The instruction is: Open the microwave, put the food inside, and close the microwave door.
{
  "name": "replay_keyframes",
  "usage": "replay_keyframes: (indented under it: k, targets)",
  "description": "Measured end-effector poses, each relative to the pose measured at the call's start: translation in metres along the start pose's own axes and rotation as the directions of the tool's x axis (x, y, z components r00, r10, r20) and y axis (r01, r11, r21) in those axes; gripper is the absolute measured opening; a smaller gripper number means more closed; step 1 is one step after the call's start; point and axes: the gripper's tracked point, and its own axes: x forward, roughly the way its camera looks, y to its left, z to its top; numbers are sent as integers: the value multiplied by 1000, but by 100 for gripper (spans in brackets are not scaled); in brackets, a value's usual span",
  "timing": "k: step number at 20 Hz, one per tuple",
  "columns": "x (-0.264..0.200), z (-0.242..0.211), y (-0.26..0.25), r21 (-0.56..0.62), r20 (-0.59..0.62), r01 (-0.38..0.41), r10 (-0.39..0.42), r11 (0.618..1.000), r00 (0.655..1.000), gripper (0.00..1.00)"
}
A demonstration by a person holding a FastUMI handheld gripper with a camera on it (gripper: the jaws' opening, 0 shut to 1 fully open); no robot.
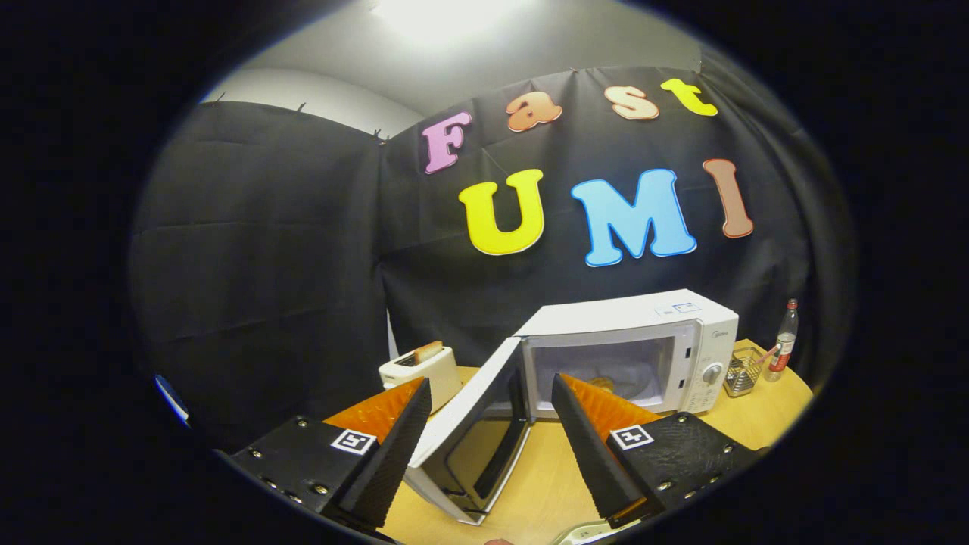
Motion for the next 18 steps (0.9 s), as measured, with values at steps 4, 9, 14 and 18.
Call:
replay_keyframes:
  k: [4,9,14,18]
  targets:
    - [-5,-14,53,-30,-24,-92,91,995,996,97]
    - [-6,-32,104,-16,-47,-195,194,981,980,97]
    - [-3,-73,143,-2,-137,-294,291,956,947,97]
    - [3,-112,151,-15,-231,-343,330,939,915,97]
